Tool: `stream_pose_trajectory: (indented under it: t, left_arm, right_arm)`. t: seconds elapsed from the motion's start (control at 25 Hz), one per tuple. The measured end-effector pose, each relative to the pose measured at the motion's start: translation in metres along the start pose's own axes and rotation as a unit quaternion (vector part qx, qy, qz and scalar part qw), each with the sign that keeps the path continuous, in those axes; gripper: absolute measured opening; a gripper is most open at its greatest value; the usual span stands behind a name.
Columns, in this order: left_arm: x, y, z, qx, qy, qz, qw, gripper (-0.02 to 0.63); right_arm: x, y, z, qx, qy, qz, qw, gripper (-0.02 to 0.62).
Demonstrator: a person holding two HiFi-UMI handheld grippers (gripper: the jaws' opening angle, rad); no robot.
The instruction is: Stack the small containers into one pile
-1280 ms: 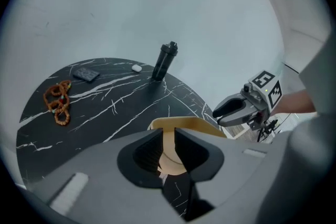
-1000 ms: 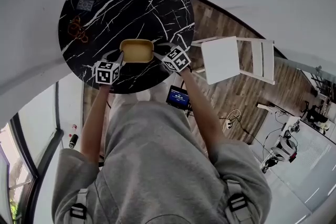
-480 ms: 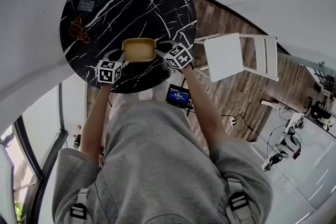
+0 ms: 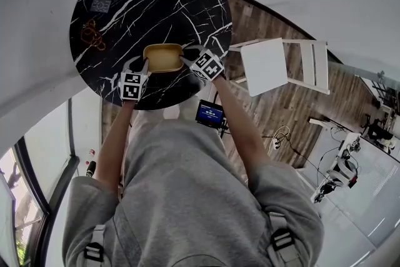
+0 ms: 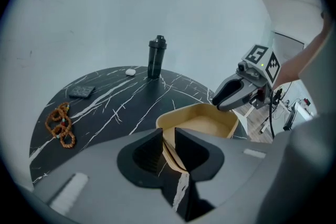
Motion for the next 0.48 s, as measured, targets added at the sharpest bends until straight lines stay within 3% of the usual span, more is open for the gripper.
stream_pose_trajectory:
  t: [0.12, 0.32, 0.48]
  left_arm:
    - [-0.008, -0.003, 0.003, -0.010, -0.005, -0.007, 0.9999, 0.069]
    - [-0.010, 0.002, 0.001, -0.046, 0.009, -0.018, 0.9987, 0.068]
    - [-0.012, 0.003, 0.002, -0.058, 0.001, -0.039, 0.9976, 0.026]
  right_arm:
    - [0.001, 0.005, 0.003, -0.039, 0.009, -0.015, 0.999, 0.103]
    - [-0.005, -0.002, 0.002, 0.004, 0.014, -0.026, 1.000, 0.095]
    - [0.002, 0.007, 0.011, -0.016, -0.003, -0.004, 1.000, 0.035]
Point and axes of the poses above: the fingertips, and each gripper's own axes: x forward along the fingers, y to its left, z out of its top, the point moved 10 cm from there along -x, backward along the fingers, and after that the axes turned 12 degrees about -x, right-handed, at the moved point
